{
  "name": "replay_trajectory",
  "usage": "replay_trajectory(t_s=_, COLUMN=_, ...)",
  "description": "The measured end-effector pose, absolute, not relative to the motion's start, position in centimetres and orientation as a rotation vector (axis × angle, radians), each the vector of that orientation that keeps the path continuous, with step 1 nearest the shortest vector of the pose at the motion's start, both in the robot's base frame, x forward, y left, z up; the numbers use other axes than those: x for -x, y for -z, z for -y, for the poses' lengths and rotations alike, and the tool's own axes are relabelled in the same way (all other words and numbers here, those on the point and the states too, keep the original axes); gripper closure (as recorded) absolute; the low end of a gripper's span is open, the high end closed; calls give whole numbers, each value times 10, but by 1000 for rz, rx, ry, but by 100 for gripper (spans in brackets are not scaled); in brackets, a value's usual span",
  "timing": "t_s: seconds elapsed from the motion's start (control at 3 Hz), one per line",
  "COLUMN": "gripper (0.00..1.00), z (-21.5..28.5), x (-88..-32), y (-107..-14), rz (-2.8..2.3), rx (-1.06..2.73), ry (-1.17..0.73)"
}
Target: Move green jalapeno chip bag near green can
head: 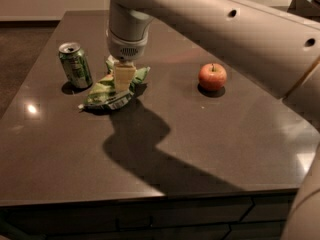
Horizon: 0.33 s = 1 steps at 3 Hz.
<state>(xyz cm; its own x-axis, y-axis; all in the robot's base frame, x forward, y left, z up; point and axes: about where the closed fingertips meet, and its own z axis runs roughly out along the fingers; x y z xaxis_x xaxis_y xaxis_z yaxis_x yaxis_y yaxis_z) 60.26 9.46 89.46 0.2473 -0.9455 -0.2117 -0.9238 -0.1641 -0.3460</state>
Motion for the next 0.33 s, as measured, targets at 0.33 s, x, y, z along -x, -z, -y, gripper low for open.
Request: replay_trajectory(t_s=0.33, gripper=0, z=-95, x=-602, y=-895, rz=-1707, rx=2125, ry=73)
